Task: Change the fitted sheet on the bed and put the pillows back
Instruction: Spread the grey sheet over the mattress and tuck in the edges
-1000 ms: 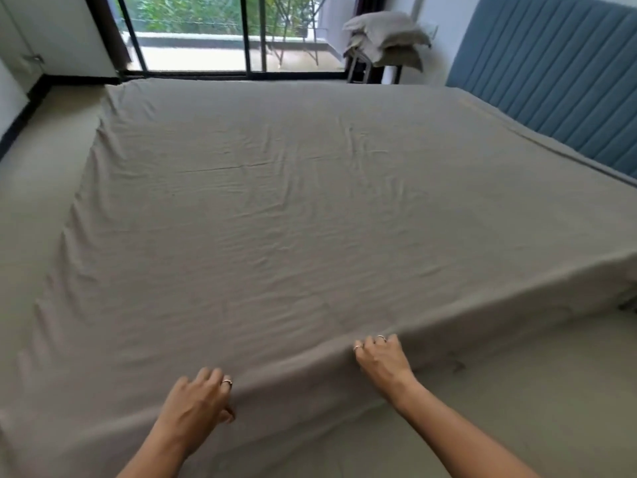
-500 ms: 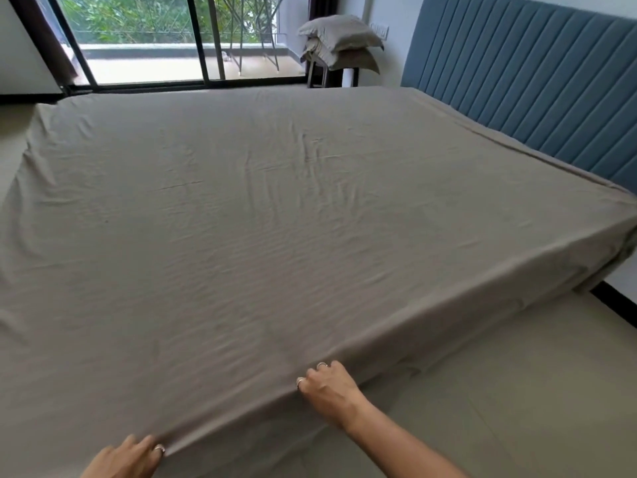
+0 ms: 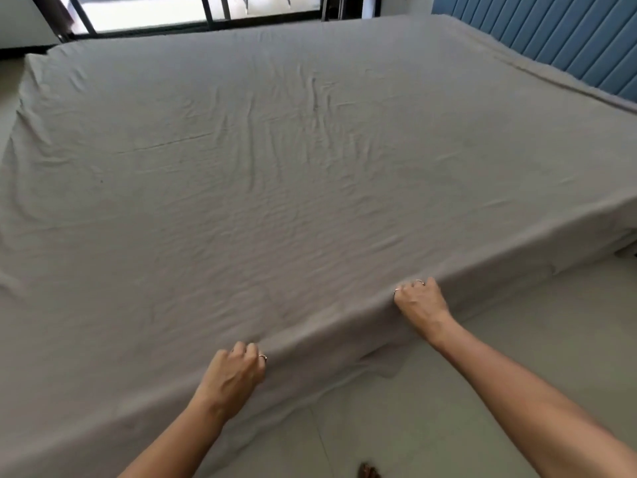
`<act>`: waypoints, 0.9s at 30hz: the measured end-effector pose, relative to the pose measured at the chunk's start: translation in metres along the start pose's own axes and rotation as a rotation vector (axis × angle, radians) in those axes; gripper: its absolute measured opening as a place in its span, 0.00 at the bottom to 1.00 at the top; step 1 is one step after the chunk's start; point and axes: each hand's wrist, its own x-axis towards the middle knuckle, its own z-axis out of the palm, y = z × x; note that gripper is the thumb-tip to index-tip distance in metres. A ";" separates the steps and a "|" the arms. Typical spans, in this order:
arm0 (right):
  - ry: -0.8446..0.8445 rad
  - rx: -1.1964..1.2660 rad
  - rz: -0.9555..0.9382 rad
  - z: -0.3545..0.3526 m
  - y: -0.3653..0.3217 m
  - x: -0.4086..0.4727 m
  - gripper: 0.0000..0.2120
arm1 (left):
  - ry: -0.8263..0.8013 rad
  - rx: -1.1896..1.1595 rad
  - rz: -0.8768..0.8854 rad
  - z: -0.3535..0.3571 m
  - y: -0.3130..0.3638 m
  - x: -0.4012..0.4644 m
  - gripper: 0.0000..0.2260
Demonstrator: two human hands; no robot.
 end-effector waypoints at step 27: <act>-0.692 1.833 1.393 0.061 -0.176 -0.047 0.06 | 0.185 -2.057 -2.183 0.109 0.018 -0.086 0.12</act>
